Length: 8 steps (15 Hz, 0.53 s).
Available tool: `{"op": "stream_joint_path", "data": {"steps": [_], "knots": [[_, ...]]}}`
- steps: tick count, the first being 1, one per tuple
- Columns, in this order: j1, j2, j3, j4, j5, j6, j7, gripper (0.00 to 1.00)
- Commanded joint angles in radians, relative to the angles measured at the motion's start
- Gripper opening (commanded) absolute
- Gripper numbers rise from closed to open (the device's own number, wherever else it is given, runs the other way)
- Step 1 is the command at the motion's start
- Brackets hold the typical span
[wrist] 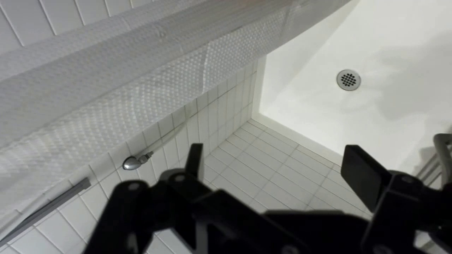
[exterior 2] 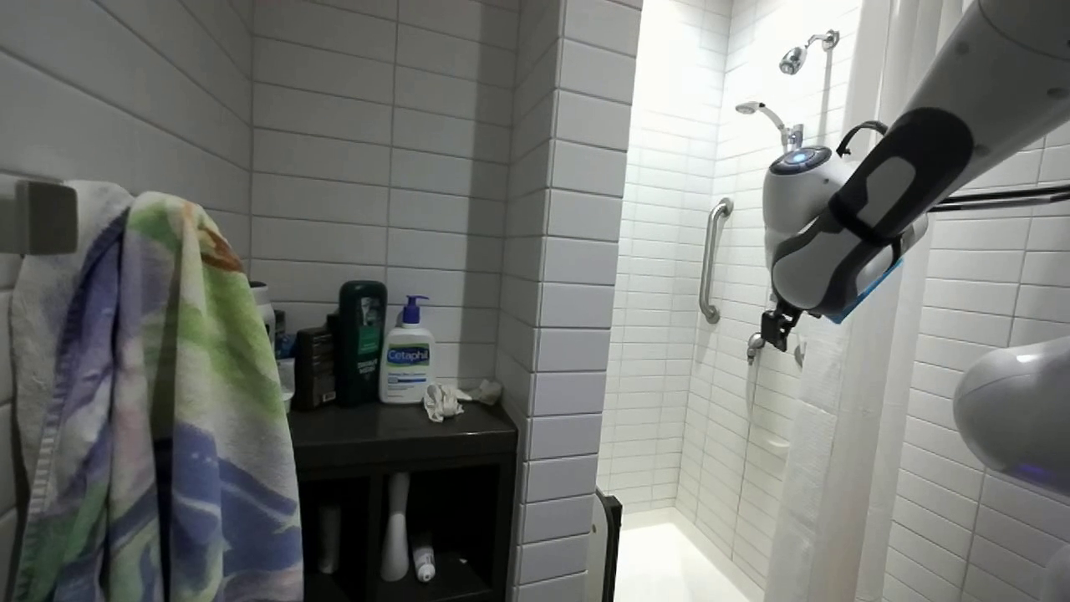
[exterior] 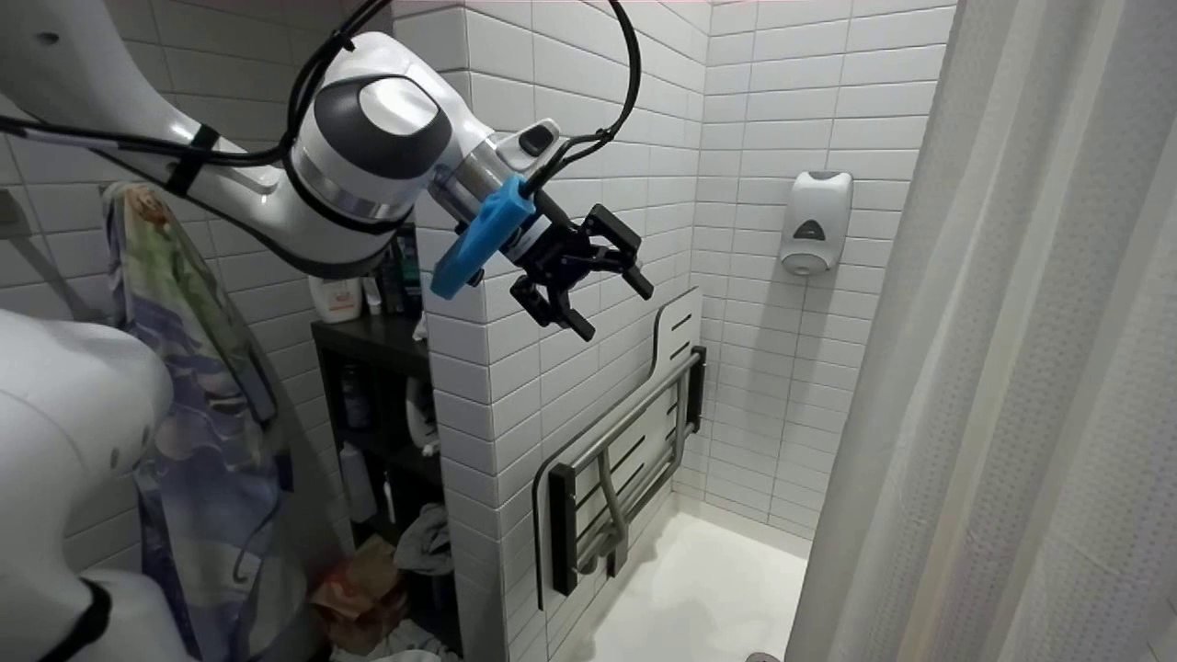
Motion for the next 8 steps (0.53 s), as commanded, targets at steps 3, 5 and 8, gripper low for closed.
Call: {"op": "stream_joint_path", "data": {"steps": [3, 5, 8], "knots": [[0.044, 0.025, -0.062, 0.006, -0.180, -0.019, 0.130, 1.00], [0.068, 0.030, -0.080, 0.006, -0.206, -0.026, 0.149, 1.00], [0.077, 0.030, -0.093, 0.006, -0.210, -0.028, 0.151, 1.00]]}}
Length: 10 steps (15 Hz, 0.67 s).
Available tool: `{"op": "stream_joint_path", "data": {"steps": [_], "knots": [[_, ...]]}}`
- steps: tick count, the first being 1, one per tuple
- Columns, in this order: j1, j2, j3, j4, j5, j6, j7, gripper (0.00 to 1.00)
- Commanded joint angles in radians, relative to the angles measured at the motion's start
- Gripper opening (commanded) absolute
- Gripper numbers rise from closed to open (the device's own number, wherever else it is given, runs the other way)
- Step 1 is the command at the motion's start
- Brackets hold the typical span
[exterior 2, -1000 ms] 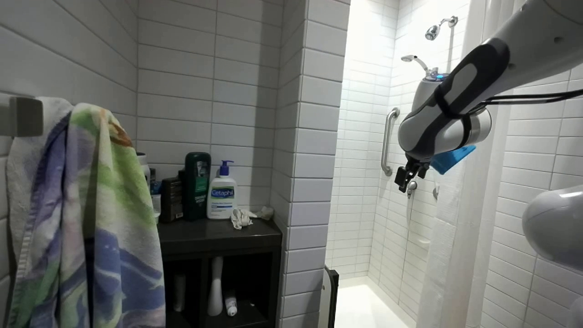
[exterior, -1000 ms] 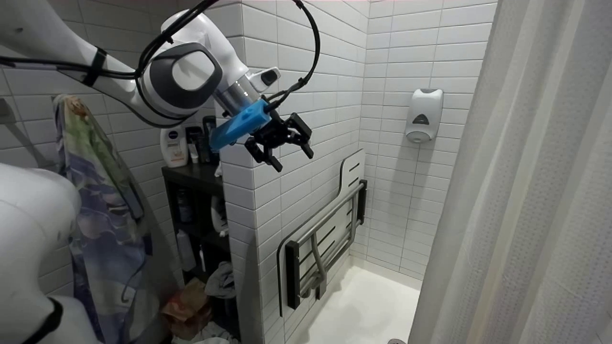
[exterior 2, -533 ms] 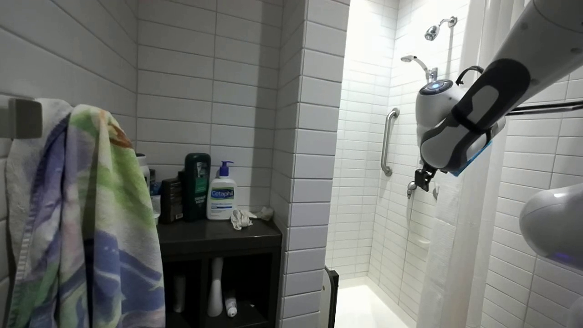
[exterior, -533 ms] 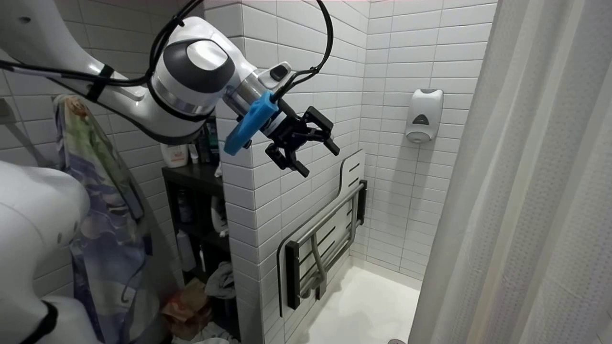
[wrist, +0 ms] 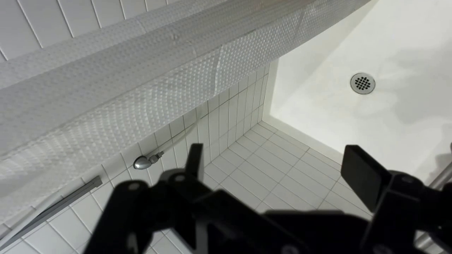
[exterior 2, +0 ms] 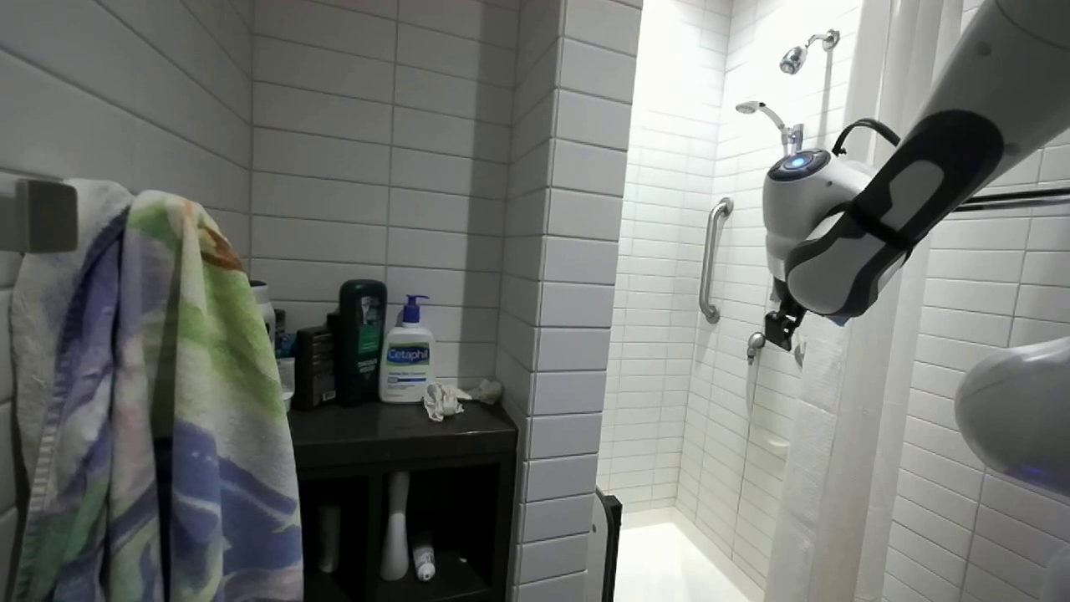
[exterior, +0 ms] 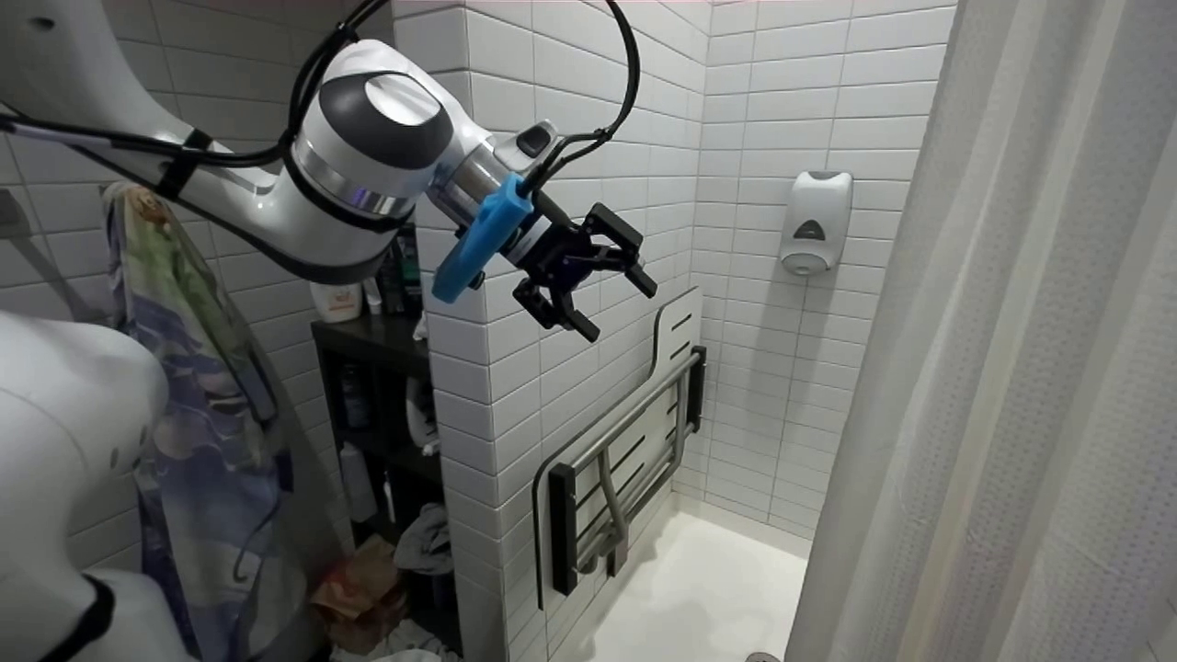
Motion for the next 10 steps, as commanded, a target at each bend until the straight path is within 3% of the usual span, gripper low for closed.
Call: {"op": "stream_joint_path", "data": {"steps": [1, 3, 6, 10], "knots": [[0.044, 0.017, -0.047, 0.006, -0.063, -0.020, 0.043, 1.00], [0.044, 0.017, -0.047, 0.006, -0.063, -0.020, 0.043, 1.00], [-0.014, 0.007, 0.060, 0.025, -0.101, -0.109, 0.285, 1.00], [-0.087, 0.119, 0.122, 0.103, -0.182, -0.242, 0.559, 1.00]]}}
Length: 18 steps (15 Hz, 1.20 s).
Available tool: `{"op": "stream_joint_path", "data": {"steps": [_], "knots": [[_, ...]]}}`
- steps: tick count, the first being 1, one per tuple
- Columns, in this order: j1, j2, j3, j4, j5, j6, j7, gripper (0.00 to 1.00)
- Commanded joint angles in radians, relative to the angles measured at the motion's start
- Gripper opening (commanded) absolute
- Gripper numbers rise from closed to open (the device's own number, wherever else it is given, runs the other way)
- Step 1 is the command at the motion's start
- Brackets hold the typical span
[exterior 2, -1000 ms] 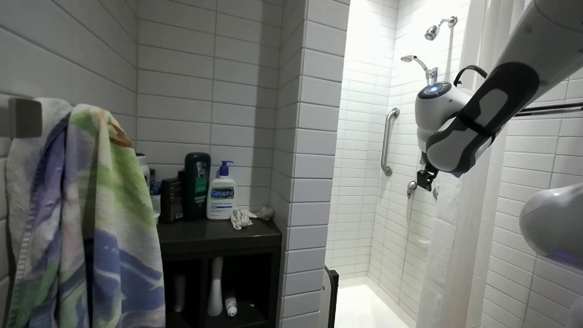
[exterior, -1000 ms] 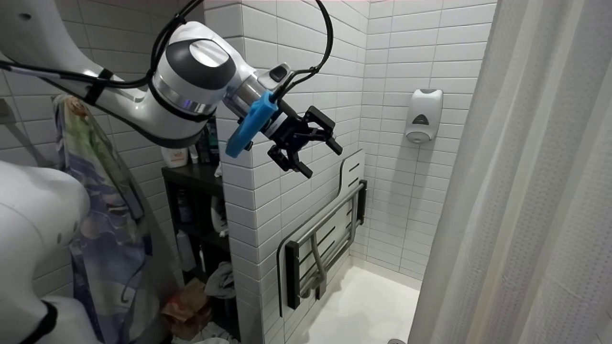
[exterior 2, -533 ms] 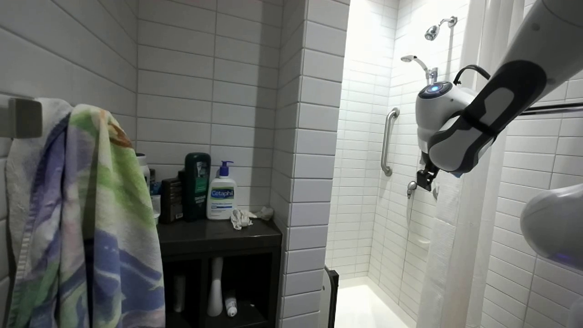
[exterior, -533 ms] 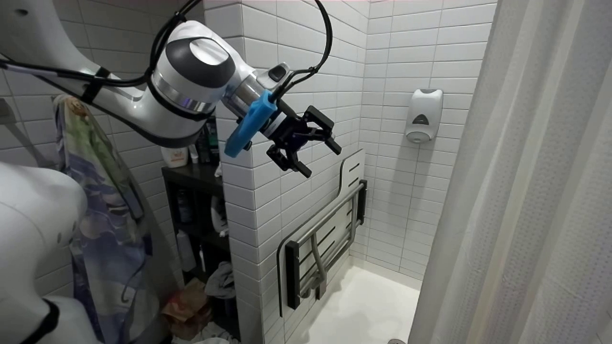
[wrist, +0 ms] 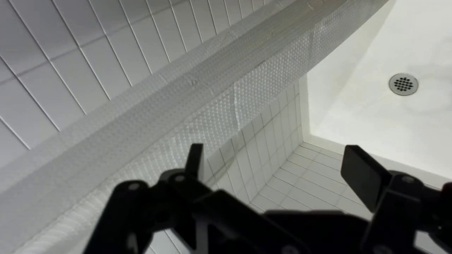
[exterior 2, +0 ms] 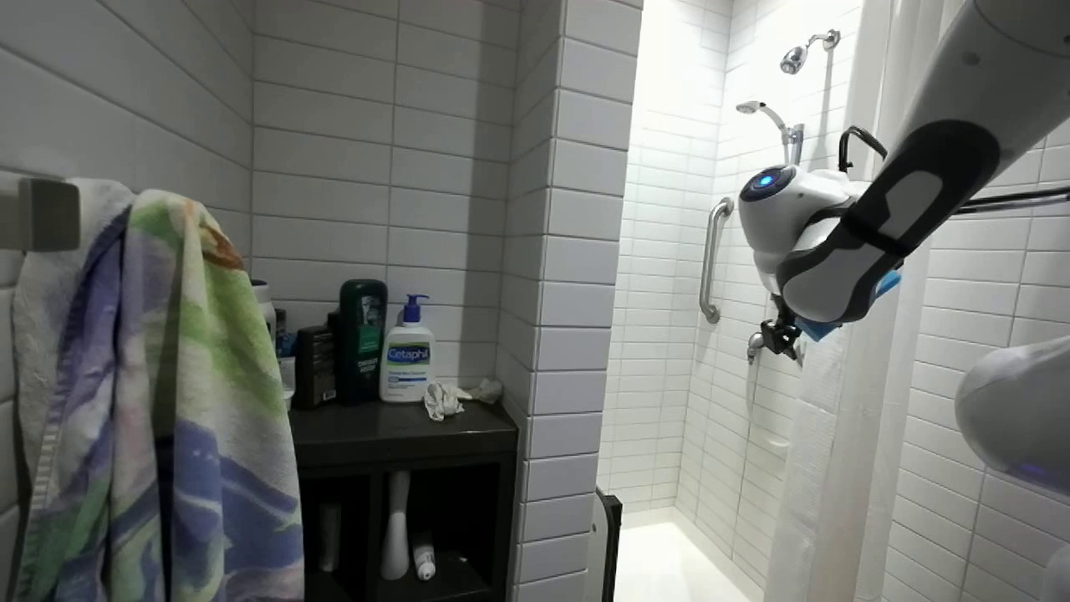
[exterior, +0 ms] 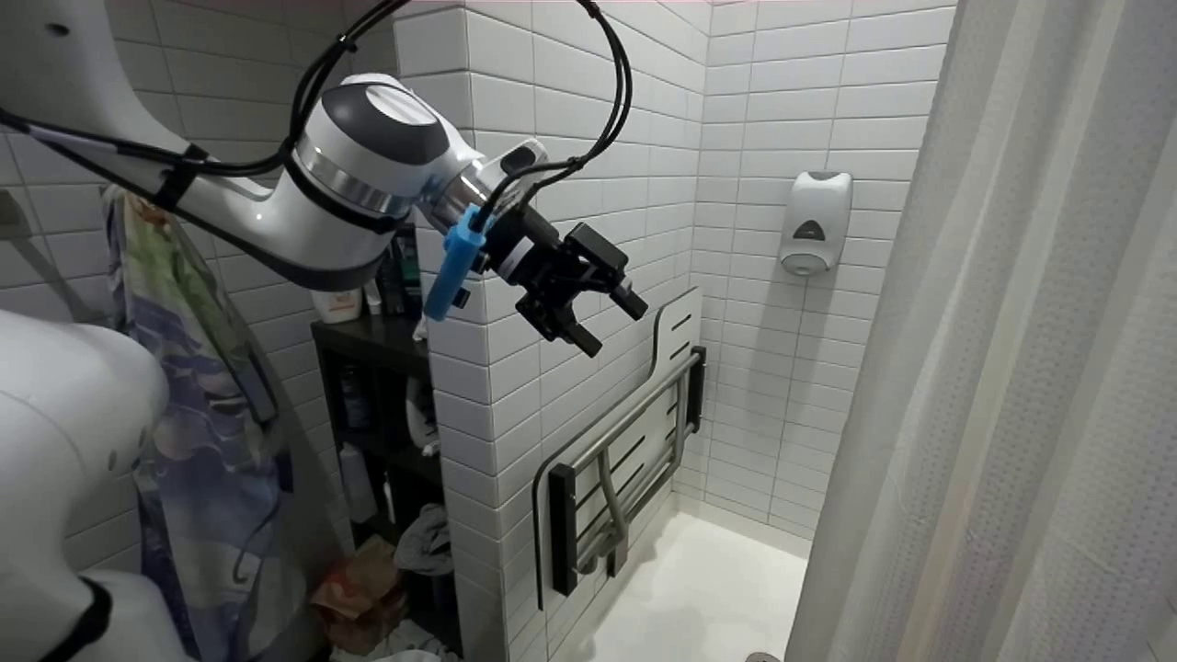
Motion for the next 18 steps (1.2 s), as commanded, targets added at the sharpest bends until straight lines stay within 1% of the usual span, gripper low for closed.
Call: {"op": "stream_joint_path", "data": {"steps": [1, 2, 4, 5, 7, 9, 12, 13, 14, 17, 18], "knots": [[-0.096, 0.139, 0.053, 0.107, -0.103, -0.115, 0.236, 1.00], [-0.114, 0.178, 0.057, 0.134, -0.138, -0.151, 0.305, 1.00], [-0.136, 0.293, 0.049, 0.214, -0.213, -0.262, 0.421, 1.00], [-0.234, 0.310, 0.127, 0.245, -0.171, -0.281, 0.421, 1.00], [-0.289, 0.431, 0.151, 0.337, -0.166, -0.380, 0.457, 1.00], [-0.343, 0.539, 0.168, 0.417, -0.130, -0.443, 0.416, 1.00], [-0.354, 0.675, 0.129, 0.515, -0.096, -0.406, 0.295, 1.00], [-0.171, 0.730, -0.056, 0.543, -0.110, -0.406, 0.272, 1.00], [-0.133, 0.747, -0.108, 0.567, -0.086, -0.370, 0.218, 1.00], [0.080, 0.769, -0.355, 0.608, -0.011, -0.221, 0.045, 1.00], [0.137, 0.754, -0.420, 0.599, -0.012, -0.171, 0.010, 1.00]]}}
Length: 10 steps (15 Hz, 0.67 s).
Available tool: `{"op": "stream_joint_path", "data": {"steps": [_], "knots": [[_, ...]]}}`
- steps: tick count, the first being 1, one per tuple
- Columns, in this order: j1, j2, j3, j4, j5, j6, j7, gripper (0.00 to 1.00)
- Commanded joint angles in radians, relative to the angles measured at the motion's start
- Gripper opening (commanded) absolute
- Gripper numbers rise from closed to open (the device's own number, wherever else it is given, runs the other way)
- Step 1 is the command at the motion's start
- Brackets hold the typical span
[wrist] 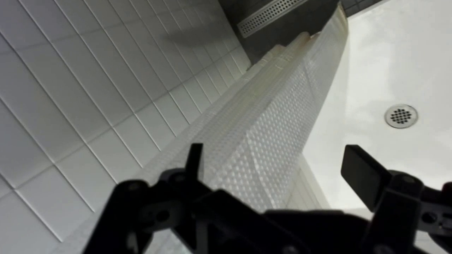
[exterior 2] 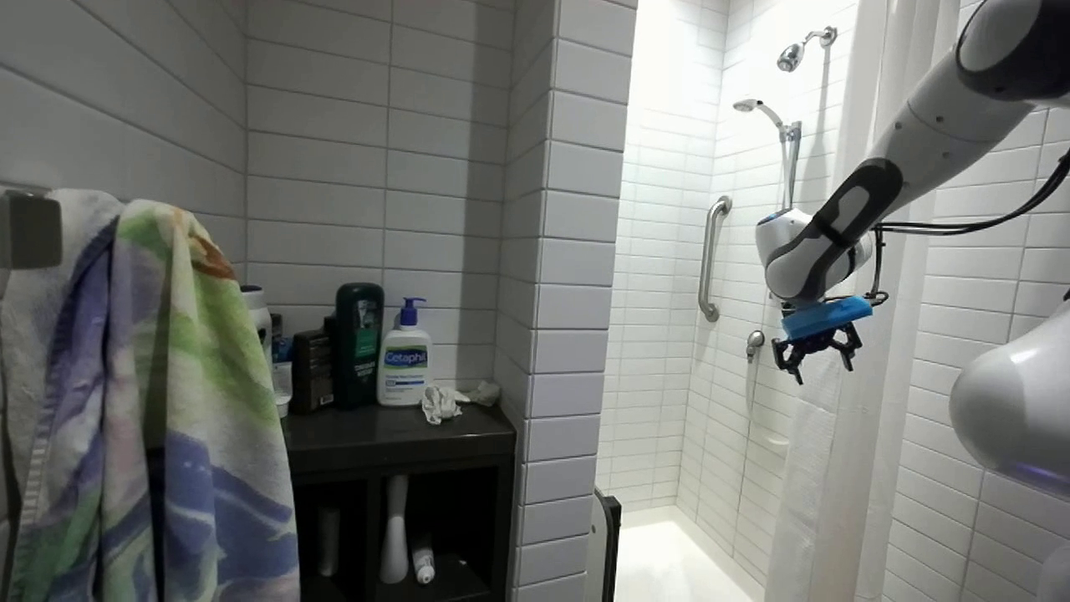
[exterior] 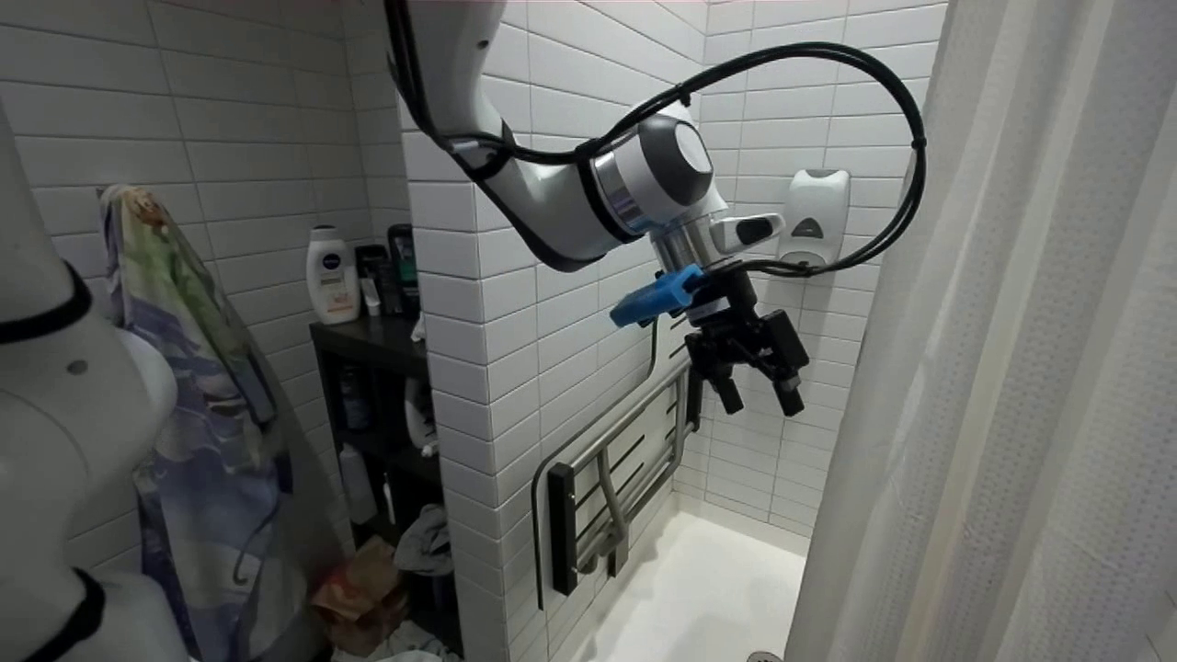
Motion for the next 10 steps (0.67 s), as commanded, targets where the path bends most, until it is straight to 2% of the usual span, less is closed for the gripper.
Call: {"op": "stream_joint_path", "data": {"steps": [1, 3, 6, 8, 10], "knots": [[0.220, -0.008, -0.237, 0.029, 0.050, 0.132, -0.159, 1.00], [0.316, -0.049, -0.347, -0.009, 0.015, 0.230, -0.166, 1.00], [0.429, -0.105, -0.472, -0.051, 0.003, 0.302, -0.115, 1.00], [0.482, -0.137, -0.537, -0.067, -0.043, 0.321, -0.005, 1.00], [0.511, -0.165, -0.575, -0.076, -0.077, 0.292, 0.119, 1.00]]}}
